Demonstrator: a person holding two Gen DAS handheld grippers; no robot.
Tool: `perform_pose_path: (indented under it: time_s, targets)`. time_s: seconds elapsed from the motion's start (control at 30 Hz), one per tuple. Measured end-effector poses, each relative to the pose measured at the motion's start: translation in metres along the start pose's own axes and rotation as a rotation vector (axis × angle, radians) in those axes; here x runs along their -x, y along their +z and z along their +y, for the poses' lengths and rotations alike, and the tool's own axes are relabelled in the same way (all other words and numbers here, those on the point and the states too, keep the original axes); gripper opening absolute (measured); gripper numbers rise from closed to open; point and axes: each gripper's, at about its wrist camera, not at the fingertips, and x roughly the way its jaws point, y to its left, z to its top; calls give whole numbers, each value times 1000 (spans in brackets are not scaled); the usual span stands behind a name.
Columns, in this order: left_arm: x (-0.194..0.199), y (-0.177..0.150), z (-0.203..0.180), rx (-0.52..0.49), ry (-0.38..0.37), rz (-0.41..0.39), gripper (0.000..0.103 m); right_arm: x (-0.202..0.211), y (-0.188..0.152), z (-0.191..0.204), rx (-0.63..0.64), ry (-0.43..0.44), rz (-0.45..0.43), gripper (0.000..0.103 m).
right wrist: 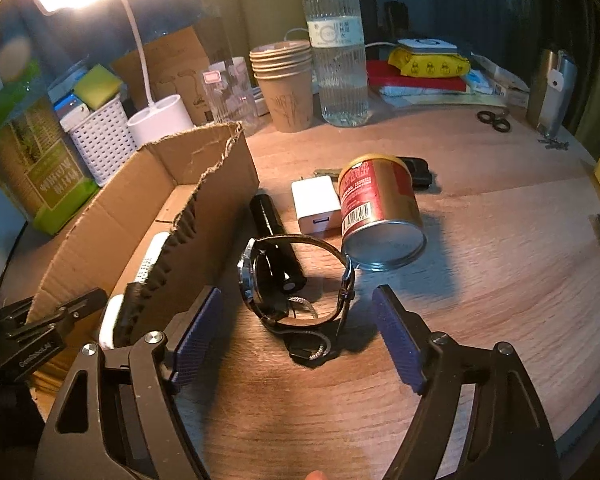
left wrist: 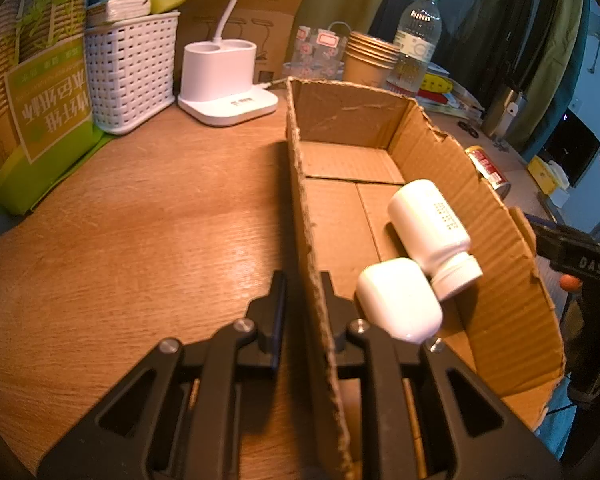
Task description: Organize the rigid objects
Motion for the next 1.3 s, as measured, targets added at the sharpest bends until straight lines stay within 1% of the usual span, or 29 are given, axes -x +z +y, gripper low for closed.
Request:
perform_pose_path:
  time_s: [0.33, 0.7, 0.8, 0.83, 0.87, 1.3]
  targets:
    - [0, 0, 0, 0, -1, 0, 16, -19, 2, -1, 2, -1, 27, 80]
    - [0, -1, -1, 1, -3, 1, 16, -32, 4, -1, 3, -36, 45, 80]
    - [1, -1, -1, 1, -4, 1, 16, -32, 4, 0, 12, -35, 39, 76]
    - [0, -1, -1, 0, -3, 1, 16, -32, 4, 2, 18, -32, 38, 72]
    - [0, -1, -1, 0, -3, 1, 16, -32, 3, 3, 25, -38, 35, 70]
    - [0, -1, 0, -1, -4, 2, 16, -19, 2, 3, 24, -57, 15, 69]
